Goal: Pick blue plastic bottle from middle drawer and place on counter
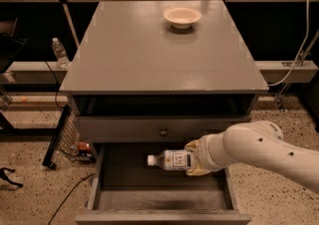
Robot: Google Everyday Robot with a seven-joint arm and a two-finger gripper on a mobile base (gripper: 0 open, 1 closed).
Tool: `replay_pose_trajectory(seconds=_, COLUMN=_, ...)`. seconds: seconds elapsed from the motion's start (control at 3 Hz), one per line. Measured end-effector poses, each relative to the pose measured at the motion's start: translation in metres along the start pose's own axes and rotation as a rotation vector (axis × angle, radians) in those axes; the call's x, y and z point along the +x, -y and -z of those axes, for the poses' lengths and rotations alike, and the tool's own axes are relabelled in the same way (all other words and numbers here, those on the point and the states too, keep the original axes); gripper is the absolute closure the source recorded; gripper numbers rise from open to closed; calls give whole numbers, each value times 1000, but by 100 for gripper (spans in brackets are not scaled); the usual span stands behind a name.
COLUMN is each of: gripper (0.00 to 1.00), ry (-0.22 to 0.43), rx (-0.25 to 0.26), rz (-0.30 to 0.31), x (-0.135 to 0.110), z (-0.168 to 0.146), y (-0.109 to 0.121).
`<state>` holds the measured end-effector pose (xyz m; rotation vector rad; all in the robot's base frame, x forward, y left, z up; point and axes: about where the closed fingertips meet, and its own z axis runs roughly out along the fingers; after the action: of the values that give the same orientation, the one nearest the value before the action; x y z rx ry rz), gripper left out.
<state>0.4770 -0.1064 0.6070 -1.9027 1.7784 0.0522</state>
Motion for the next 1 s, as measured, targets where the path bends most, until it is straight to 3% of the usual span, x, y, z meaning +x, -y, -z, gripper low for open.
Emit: replay_pose_trajectory(seconds=1.0, gripper=100, ry=-13, rx=129, rz=125, x=-11, z=77, y=79)
